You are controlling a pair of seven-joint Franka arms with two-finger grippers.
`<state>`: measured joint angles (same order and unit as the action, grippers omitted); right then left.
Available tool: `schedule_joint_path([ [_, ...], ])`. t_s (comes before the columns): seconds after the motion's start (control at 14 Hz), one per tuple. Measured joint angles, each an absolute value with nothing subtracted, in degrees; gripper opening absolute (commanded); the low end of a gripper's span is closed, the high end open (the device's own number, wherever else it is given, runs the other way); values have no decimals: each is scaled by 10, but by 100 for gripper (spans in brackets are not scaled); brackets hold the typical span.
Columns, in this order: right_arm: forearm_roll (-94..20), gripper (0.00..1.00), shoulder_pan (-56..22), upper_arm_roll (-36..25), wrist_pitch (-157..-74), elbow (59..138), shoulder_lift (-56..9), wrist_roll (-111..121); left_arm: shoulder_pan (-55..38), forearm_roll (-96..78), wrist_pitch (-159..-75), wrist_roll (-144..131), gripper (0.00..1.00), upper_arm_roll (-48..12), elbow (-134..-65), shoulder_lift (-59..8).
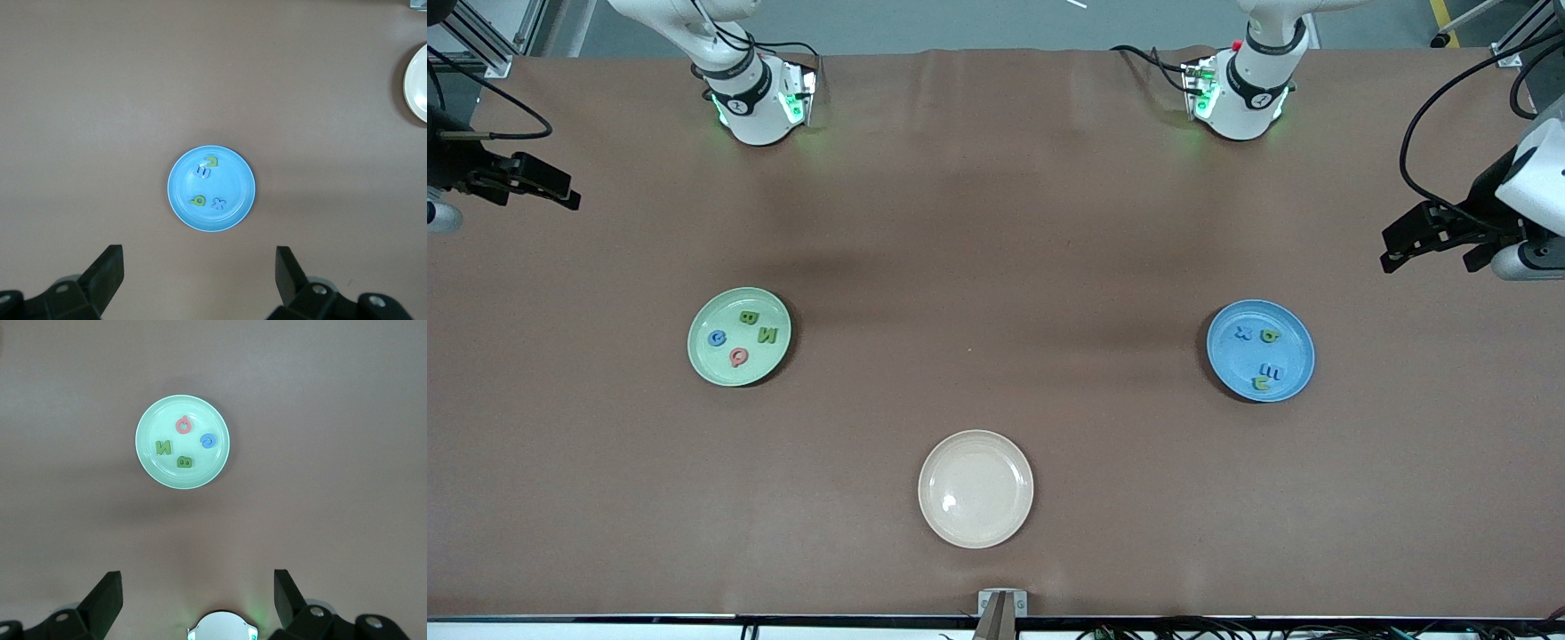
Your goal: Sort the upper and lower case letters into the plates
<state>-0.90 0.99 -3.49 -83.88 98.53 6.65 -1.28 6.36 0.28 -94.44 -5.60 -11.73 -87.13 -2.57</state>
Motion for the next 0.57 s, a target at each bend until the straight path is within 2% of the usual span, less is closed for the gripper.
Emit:
schedule_joint_path([
  [0.29,-9,100,11,-33,-823,964,67,-13,63,4,-943,-56,100,-116,-871,-25],
  [0.57,-9,100,11,-31,-845,961,67,-13,62,4,-940,-56,100,-116,-871,-25],
])
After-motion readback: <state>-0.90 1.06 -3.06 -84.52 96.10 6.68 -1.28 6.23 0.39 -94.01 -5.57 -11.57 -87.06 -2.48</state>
